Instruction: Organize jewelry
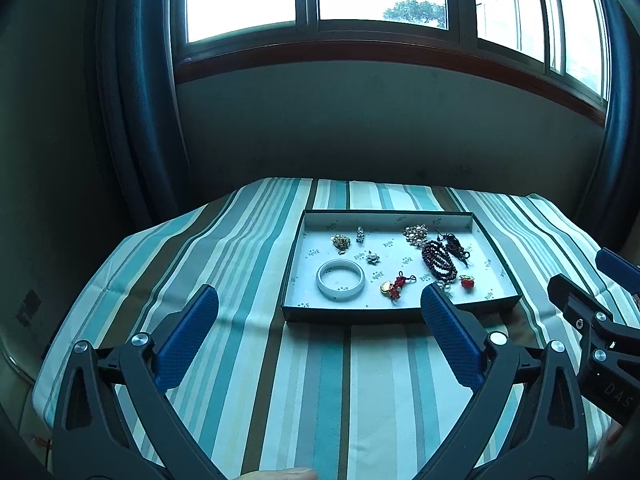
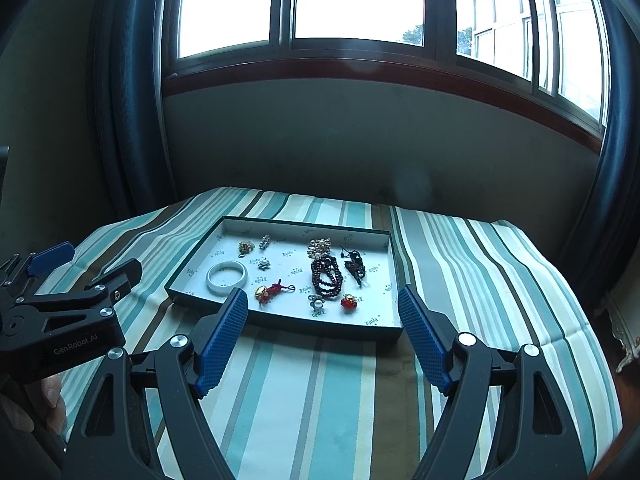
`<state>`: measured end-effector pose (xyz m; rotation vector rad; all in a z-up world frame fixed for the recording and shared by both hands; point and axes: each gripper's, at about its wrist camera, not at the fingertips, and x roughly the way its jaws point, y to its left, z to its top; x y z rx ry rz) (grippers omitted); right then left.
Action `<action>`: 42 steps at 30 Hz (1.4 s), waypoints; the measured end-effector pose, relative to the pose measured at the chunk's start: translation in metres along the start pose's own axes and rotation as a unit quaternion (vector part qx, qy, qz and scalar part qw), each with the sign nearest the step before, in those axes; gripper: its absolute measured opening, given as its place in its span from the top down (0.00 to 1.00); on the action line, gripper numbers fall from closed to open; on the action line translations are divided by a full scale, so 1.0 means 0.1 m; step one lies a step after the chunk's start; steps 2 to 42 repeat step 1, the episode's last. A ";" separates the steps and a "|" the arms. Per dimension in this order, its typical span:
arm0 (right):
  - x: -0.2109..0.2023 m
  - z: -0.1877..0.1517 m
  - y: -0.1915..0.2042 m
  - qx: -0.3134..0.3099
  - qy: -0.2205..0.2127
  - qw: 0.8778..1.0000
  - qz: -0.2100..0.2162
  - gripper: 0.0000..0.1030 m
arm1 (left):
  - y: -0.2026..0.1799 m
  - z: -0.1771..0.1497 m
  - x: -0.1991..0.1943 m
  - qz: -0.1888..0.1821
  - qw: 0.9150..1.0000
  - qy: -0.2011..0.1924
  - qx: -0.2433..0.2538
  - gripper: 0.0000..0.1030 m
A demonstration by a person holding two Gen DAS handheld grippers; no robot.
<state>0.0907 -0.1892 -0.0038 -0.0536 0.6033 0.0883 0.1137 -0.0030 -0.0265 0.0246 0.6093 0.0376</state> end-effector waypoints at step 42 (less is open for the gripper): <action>0.02 -0.01 -0.02 0.002 0.003 1.000 0.000 0.26 | 0.02 0.00 0.05 0.002 1.000 0.006 -0.003 0.02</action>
